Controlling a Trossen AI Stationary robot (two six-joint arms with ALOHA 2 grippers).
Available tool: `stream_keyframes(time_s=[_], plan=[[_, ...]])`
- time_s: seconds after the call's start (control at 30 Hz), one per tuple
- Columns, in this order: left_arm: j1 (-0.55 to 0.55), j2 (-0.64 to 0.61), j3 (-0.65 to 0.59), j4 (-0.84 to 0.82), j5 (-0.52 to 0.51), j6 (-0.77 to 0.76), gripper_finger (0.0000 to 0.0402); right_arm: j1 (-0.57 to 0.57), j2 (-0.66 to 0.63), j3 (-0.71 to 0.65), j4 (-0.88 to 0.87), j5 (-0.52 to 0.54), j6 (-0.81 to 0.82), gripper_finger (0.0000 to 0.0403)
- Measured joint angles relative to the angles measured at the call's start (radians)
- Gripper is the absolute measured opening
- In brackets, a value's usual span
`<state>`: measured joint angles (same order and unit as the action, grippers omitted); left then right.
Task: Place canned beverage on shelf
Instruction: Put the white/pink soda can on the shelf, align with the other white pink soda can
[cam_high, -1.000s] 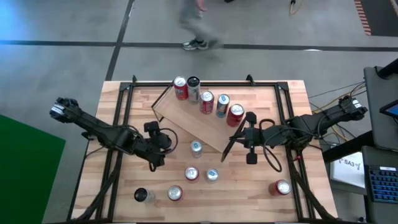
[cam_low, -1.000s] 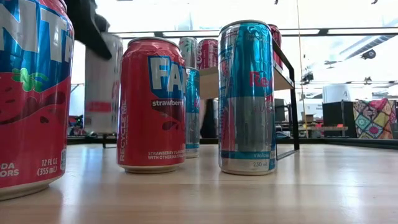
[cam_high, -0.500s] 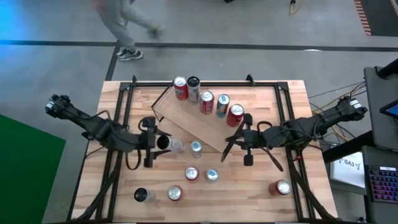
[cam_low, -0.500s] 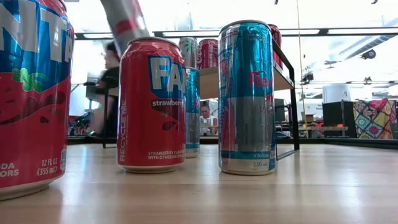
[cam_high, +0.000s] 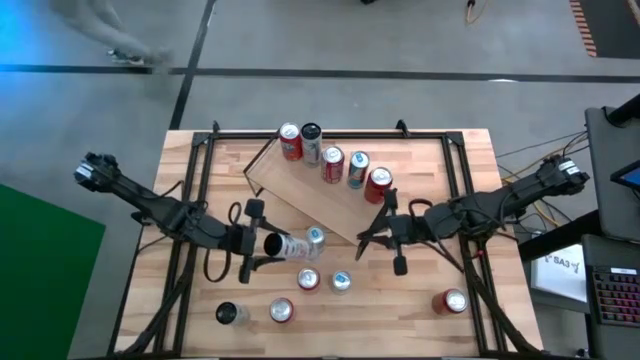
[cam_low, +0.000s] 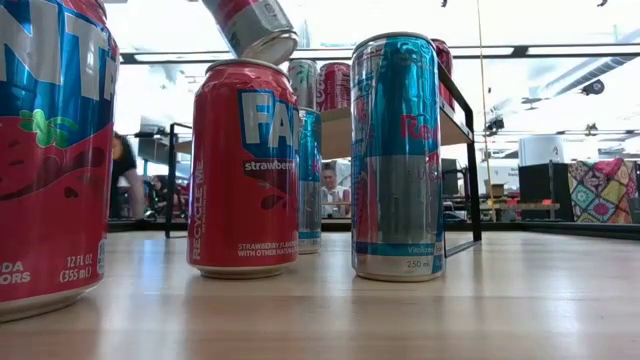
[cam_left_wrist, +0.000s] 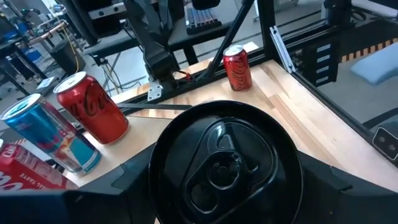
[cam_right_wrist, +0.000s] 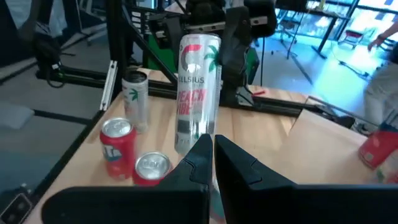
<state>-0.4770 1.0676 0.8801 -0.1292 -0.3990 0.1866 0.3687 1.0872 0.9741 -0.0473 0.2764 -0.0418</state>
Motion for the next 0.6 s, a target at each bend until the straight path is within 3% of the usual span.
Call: stream_keyframes(time_s=[0.33, 0.6], plan=[[0.0, 0.001, 0.001, 0.017, -0.002, 0.012, 0.025, -0.003, 0.127, 0.0, 0.209, 0.003, -0.131, 0.0009], [0.0, 0.008, 0.004, 0.035, 0.012, 0.012, 0.025, -0.037, 0.184, 0.024, 0.261, -0.024, -0.094, 0.0009]])
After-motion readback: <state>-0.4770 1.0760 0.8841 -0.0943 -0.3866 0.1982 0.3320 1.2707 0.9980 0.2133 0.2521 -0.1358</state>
